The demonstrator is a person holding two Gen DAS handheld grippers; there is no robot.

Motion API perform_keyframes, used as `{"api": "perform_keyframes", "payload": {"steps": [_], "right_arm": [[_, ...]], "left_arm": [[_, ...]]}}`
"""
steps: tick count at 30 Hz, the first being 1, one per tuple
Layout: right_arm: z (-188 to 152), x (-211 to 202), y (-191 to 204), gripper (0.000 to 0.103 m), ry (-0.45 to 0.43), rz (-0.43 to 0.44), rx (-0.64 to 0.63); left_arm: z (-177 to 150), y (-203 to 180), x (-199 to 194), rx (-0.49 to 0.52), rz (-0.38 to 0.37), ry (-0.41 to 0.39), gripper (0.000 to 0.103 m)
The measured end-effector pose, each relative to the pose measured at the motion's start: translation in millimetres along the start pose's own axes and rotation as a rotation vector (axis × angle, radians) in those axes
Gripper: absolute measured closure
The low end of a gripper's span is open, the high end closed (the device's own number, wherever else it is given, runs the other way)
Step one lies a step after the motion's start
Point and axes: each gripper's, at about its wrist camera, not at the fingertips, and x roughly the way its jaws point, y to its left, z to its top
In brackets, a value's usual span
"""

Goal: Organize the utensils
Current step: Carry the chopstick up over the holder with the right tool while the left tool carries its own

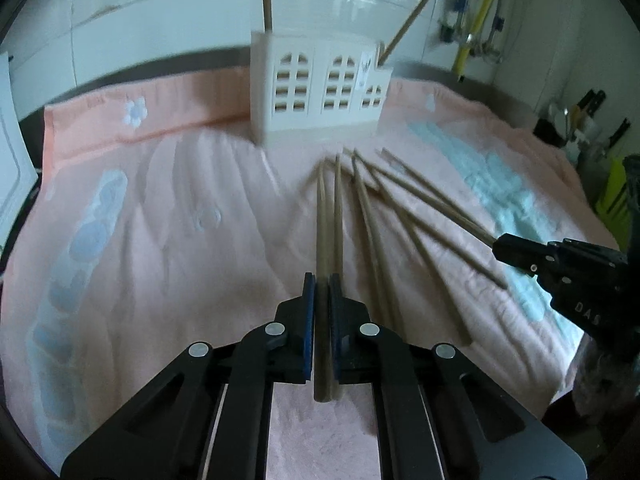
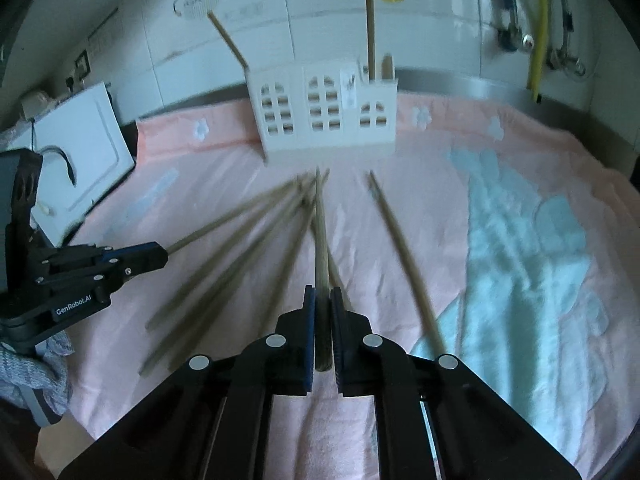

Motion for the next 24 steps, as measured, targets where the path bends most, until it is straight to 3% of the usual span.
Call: {"api": "perform_keyframes", "payload": {"steps": [12,24], "right_arm": [[70,-35,-8,0.096,-0.148,0.036,-0.030],[162,-50,-20,0.096,-0.195,0.078,-0.067]], "left_arm": [[51,1,-35,0.008,-0.018,-0.137,0.097],[113,-5,-39,0.047,-0.041,-0.199,0.097]]}}
